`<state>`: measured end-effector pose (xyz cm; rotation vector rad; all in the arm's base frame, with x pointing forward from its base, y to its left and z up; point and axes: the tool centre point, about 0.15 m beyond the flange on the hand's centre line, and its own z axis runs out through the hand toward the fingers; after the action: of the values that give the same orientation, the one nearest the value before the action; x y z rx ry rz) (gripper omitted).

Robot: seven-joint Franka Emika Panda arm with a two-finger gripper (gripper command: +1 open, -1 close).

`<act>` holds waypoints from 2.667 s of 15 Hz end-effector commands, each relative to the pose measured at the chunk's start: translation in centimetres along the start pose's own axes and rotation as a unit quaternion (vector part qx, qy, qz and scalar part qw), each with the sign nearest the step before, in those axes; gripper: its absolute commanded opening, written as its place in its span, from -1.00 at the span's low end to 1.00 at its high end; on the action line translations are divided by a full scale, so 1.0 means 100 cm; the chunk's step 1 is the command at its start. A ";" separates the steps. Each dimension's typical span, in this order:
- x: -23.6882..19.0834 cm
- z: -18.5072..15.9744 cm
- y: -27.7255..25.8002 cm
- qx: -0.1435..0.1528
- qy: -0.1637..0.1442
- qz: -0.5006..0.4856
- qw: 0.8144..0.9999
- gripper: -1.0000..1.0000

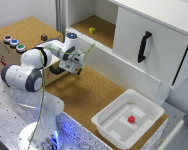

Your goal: Close the cabinet drawer

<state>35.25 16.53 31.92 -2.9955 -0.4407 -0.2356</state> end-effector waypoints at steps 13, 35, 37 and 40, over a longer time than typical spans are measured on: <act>0.058 0.026 -0.115 0.025 -0.011 -0.008 1.000 -1.00; 0.050 -0.022 -0.103 -0.026 0.009 0.000 1.000 1.00; 0.046 -0.024 -0.099 -0.032 0.007 -0.004 0.999 1.00; 0.041 -0.029 -0.087 -0.040 0.008 0.004 0.999 1.00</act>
<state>36.21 27.04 35.24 -2.9831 -0.4551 -0.3107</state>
